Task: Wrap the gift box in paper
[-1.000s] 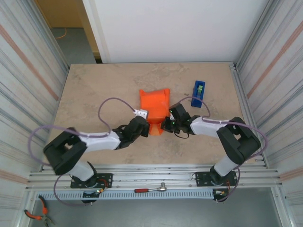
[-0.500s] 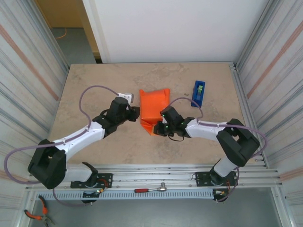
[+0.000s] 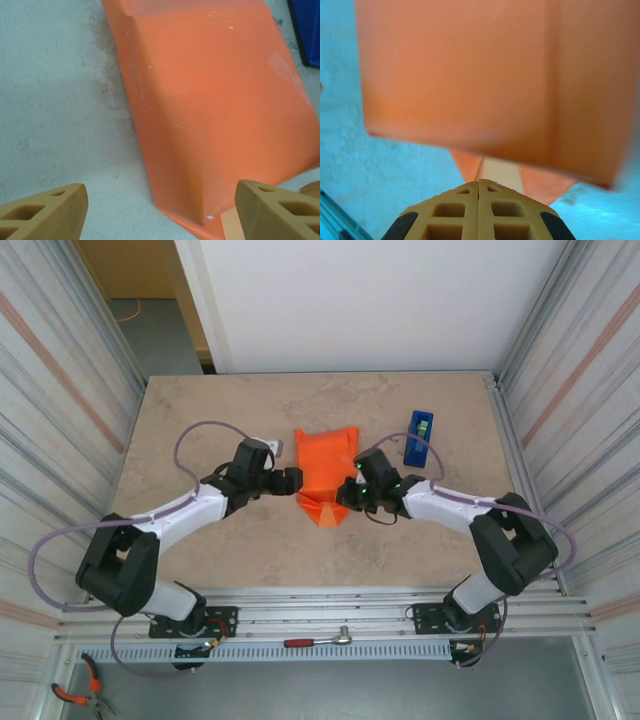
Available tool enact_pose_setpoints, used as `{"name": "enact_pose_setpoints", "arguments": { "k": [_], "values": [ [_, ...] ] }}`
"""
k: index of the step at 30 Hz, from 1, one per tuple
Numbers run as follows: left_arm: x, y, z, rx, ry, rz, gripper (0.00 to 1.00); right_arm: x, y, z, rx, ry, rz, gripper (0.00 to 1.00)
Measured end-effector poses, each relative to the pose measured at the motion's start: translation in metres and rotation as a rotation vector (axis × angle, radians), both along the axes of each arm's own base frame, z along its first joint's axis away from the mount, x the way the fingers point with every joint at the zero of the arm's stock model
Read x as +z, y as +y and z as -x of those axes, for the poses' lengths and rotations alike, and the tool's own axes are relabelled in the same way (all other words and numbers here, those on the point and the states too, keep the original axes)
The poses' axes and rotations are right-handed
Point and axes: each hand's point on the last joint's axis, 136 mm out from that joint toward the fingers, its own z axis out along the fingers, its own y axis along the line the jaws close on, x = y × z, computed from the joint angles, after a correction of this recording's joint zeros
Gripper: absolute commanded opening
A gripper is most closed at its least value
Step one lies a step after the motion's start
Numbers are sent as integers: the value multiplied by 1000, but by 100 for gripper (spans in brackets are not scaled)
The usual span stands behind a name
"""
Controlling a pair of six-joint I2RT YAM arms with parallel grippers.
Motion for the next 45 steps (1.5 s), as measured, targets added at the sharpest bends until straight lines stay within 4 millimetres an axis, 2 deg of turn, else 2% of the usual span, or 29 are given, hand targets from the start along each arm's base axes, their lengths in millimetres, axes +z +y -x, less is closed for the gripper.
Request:
{"name": "enact_pose_setpoints", "arguments": {
  "k": [1, 2, 6, 8, 9, 14, 20, 25, 28, 35, 38, 45],
  "values": [
    [-1, 0, -3, 5, 9, 8, 80, 7, -9, -8, -25, -9, -5, 0],
    [-2, 0, -7, 7, 17, 15, 80, 14, -18, -16, -48, -20, -14, 4],
    [2, -10, -17, 3, 35, 50, 81, 31, -44, -43, -112, -36, -41, 33],
    [2, -14, -21, 8, 42, 62, 81, 35, -49, -53, -112, -33, -48, 44],
    [2, -15, -23, 12, 46, 64, 81, 36, -49, -59, -104, -32, -53, 47],
    [-3, -18, -29, 34, 87, 63, 81, 26, -45, -76, -66, 7, -75, 51],
    [-14, -17, -32, 59, 129, 50, 81, 4, -48, -74, -38, 85, -84, 52],
    [-16, -16, -30, 62, 139, 45, 82, -4, -48, -72, -32, 114, -87, 52],
    [-14, -15, -30, 59, 137, 42, 82, -5, -48, -73, -33, 113, -87, 55],
    [-5, -14, -26, 33, 124, 57, 86, -7, -50, -74, -54, 106, -64, 71],
    [-2, -14, -27, 21, 113, 69, 87, -5, -46, -76, -54, 100, -52, 72],
    [-4, -16, -34, 6, 104, 85, 86, 3, -33, -98, -40, 76, -54, 68]
  ]
}}
